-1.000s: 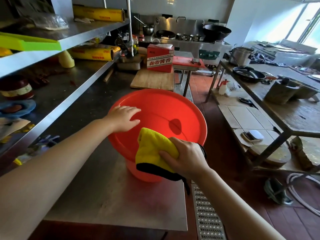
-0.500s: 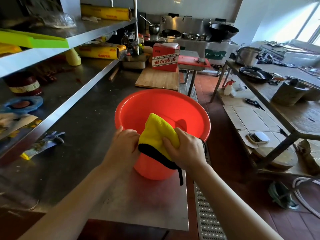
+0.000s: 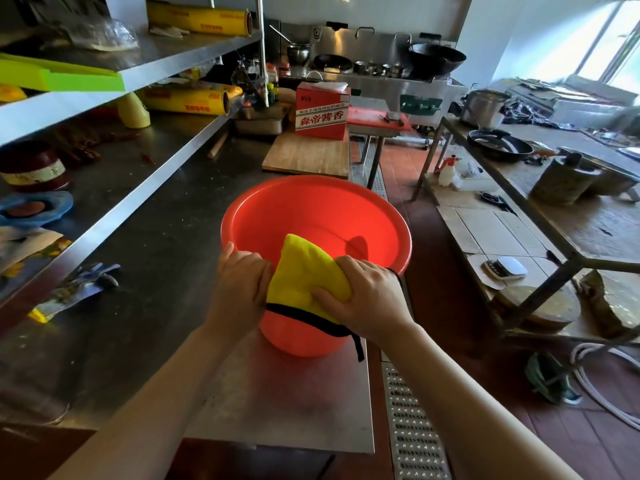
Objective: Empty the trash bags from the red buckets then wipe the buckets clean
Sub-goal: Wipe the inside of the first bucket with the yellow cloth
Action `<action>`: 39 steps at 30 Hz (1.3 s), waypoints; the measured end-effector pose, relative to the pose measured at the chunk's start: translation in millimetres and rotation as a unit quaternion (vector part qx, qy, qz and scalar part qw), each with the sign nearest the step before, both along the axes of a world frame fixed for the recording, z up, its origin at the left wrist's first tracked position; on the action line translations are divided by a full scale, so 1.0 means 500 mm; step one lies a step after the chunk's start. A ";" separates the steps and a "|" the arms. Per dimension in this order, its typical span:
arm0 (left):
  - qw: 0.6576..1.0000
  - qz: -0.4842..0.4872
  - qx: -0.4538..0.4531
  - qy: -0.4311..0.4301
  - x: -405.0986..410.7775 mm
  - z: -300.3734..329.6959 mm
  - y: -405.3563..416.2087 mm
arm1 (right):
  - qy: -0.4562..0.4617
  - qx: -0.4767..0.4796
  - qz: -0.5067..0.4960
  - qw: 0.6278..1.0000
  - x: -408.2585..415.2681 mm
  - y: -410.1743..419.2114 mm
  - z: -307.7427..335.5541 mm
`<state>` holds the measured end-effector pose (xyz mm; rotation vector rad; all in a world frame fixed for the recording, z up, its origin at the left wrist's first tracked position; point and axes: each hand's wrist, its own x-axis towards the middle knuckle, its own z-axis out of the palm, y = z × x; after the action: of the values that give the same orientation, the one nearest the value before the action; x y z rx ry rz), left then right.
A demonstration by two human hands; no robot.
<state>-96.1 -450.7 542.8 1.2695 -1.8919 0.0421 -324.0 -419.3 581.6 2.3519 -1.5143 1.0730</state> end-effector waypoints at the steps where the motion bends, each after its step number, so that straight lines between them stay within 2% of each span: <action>1: 1.000 0.001 0.000 0.002 0.003 0.000 -0.005 | 0.007 0.001 0.008 1.000 -0.001 0.001 0.001; 7: 0.999 -0.025 0.030 0.014 0.044 0.012 -0.030 | 0.050 0.029 0.049 0.997 0.011 0.008 0.008; 14: 0.996 -0.058 0.016 0.067 0.082 0.025 -0.059 | 0.092 0.057 0.099 0.989 0.027 0.001 0.023; 19: 0.994 -0.058 0.066 0.066 0.126 0.026 -0.080 | 0.104 0.062 0.109 0.987 0.030 -0.003 0.025; 39: 0.977 -0.159 0.125 0.060 0.273 0.057 -0.187 | 0.136 0.080 0.151 0.976 0.011 -0.043 0.044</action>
<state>40.5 -544.2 571.2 1.0857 -2.0172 -0.4441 -318.3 -440.7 603.6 2.7695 -1.2150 0.6605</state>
